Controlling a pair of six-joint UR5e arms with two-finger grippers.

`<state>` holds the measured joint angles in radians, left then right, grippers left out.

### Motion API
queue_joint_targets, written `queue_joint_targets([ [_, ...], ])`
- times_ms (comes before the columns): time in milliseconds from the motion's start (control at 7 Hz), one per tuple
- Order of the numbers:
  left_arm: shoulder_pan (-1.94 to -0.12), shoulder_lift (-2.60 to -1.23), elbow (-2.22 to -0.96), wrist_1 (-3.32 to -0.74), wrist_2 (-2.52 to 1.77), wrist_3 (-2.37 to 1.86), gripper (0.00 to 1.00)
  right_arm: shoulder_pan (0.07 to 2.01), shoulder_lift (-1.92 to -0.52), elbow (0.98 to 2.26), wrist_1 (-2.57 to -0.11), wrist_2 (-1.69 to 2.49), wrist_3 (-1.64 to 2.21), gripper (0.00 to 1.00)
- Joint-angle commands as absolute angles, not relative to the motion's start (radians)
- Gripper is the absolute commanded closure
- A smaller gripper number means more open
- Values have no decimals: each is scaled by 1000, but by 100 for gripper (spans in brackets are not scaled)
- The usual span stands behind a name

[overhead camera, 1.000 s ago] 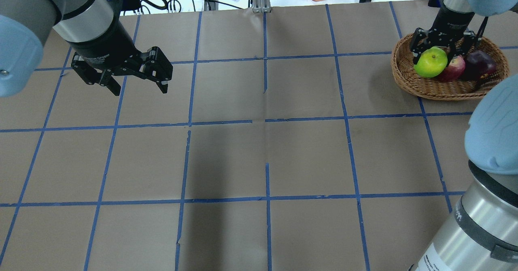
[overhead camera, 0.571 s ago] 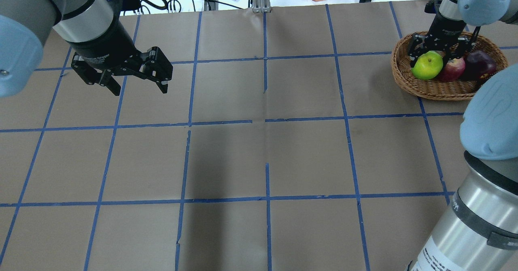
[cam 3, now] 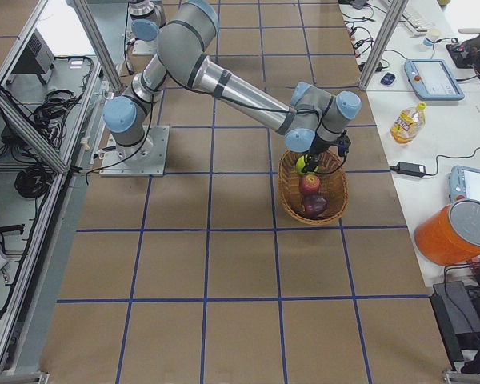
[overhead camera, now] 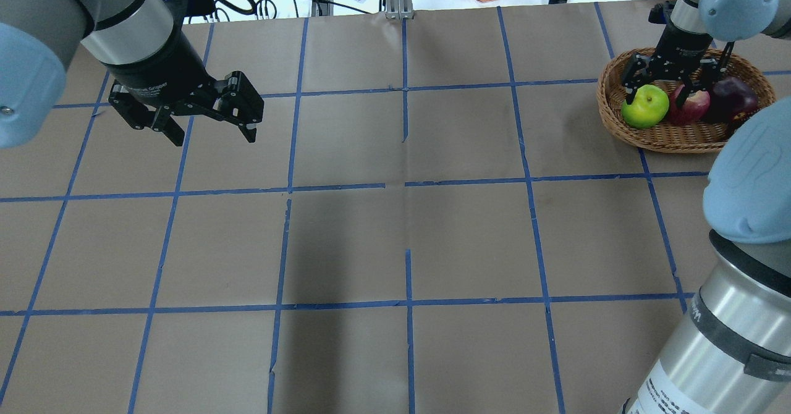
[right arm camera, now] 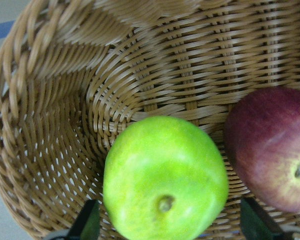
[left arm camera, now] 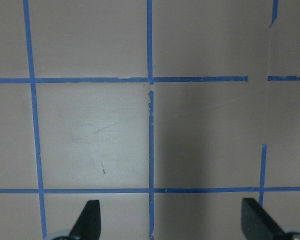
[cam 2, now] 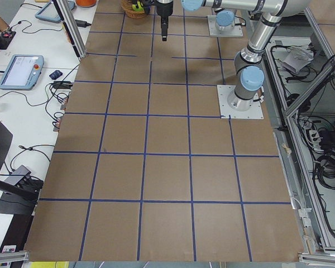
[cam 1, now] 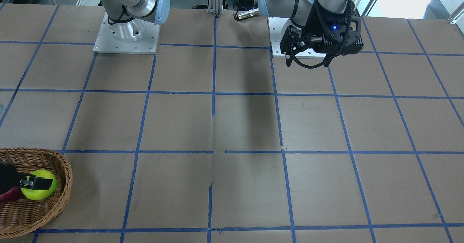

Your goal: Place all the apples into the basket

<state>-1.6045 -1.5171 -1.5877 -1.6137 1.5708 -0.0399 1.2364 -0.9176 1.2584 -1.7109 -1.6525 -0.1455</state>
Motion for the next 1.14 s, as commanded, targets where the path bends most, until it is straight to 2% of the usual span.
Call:
queue_joint_targets([
  [0, -1603, -1517, -1588, -1614, 1571, -40, 0, 1255, -1029, 1255, -1654, -1645, -140, 0],
  [429, -1605, -1516, -1589, -1615, 1571, -40, 0, 1354, -1276, 1281, -1433, -1640, -120, 0],
  [714, -1605, -1517, -1588, -1614, 1571, -40, 0, 1414, -1427, 1362, -1371, -1637, -22, 0],
  [1000, -1605, -1517, -1589, -1614, 1571, -40, 0, 1567, -1463, 1429, -1375, -1635, 166, 0],
])
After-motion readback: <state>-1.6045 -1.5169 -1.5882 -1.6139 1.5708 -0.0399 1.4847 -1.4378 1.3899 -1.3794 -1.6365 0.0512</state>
